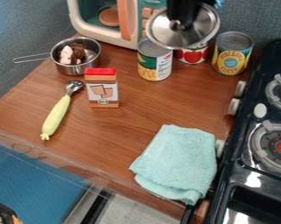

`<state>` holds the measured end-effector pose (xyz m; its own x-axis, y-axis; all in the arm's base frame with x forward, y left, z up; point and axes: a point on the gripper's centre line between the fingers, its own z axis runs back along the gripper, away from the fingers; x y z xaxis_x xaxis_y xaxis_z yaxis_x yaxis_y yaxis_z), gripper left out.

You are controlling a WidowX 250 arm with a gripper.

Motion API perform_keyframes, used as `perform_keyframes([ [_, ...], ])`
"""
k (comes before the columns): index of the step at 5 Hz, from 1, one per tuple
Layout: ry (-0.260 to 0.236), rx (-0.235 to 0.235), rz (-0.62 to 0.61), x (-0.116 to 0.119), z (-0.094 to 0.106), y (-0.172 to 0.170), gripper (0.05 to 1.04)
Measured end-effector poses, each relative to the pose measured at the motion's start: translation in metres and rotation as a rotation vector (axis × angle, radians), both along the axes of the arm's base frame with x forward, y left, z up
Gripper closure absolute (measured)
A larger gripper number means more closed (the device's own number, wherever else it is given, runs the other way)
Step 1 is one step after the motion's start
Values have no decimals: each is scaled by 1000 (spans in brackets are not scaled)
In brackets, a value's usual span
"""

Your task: Take the silver lid at the center of the table and put it on top of the pot

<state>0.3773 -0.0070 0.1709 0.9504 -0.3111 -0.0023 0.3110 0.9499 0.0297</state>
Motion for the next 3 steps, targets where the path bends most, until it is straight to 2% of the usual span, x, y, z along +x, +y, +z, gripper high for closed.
perform_keyframes([
  [1,30,-42,149,4,7,58,815],
  [3,103,-103,277,19,-8,115,815],
])
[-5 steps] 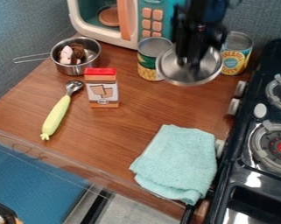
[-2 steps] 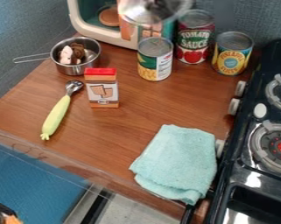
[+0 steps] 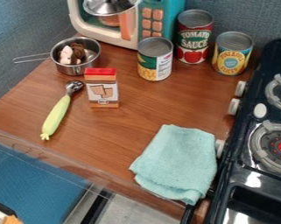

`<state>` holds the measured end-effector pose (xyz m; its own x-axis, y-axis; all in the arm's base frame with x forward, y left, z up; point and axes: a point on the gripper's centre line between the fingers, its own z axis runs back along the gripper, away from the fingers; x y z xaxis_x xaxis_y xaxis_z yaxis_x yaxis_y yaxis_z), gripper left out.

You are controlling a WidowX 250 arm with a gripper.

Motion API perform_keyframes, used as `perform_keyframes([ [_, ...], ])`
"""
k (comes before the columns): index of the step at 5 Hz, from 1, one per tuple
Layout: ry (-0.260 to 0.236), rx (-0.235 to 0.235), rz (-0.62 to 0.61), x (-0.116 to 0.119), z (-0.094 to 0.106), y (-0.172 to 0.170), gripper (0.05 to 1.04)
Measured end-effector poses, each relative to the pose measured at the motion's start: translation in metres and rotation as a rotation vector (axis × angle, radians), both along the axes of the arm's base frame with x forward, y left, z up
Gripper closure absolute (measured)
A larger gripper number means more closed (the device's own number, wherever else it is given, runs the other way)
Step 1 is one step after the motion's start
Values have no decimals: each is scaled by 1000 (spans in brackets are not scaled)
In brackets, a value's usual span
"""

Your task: Take the silver lid at the center of the table and put it on top of the pot

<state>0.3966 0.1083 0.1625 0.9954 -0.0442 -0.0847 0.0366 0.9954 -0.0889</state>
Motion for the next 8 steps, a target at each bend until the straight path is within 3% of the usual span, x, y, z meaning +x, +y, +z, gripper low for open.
perform_keyframes([
  [2,82,-13,63,13,-37,31,815],
  [4,135,25,84,5,-63,53,815],
  [8,157,62,113,-5,-75,76,815],
])
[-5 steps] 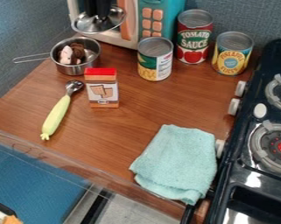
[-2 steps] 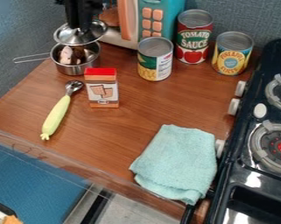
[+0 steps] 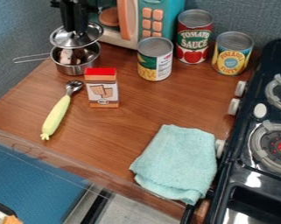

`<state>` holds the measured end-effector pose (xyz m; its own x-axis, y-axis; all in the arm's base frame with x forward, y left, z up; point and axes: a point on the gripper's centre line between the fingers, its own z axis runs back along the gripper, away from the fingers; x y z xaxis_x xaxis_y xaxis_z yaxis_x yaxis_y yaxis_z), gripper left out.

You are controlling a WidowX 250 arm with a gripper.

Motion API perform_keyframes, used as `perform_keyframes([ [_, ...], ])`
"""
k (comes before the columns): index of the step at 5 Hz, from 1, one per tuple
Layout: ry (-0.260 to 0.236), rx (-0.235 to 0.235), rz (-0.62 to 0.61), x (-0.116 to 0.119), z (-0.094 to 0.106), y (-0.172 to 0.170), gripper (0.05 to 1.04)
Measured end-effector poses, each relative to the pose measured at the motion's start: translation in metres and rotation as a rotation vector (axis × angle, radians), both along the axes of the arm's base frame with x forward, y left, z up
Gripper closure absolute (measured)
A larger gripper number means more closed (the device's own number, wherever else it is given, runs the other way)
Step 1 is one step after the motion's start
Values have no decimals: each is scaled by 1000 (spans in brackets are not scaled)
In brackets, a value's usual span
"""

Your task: Take the silver lid at the center of the table and put it on top of the pot

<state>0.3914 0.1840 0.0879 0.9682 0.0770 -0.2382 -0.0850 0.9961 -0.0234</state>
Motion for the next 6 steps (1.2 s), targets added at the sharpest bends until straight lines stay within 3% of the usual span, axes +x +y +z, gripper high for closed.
perform_keyframes([
  [5,27,52,26,-10,-11,22,815],
  [6,41,47,26,-9,-22,23,815],
])
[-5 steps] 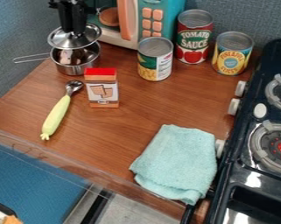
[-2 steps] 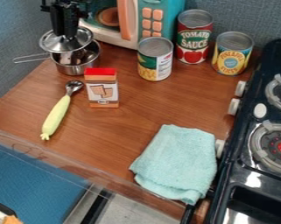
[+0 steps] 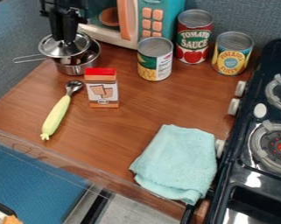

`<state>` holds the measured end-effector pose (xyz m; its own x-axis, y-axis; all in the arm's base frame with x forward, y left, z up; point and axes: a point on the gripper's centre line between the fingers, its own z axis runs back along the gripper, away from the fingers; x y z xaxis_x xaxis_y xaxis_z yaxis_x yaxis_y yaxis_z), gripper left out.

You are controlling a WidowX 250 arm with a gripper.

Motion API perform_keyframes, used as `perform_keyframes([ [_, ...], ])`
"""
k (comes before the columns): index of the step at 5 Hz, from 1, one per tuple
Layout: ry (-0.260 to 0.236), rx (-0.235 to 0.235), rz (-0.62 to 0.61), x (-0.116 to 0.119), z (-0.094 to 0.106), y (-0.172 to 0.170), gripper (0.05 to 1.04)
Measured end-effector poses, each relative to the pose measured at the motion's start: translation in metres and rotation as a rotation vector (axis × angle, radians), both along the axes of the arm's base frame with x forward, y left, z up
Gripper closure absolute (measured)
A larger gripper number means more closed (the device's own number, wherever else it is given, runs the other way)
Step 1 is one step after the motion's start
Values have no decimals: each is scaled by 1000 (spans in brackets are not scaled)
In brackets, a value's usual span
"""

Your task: Take the silver lid at the center of the table and put it on top of the pot

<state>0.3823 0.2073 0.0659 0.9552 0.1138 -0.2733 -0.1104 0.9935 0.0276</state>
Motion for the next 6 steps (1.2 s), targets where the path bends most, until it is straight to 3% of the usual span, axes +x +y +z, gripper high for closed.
perform_keyframes([
  [3,37,22,-12,2,-23,-5,815],
  [6,30,58,-43,10,-25,-19,815],
])
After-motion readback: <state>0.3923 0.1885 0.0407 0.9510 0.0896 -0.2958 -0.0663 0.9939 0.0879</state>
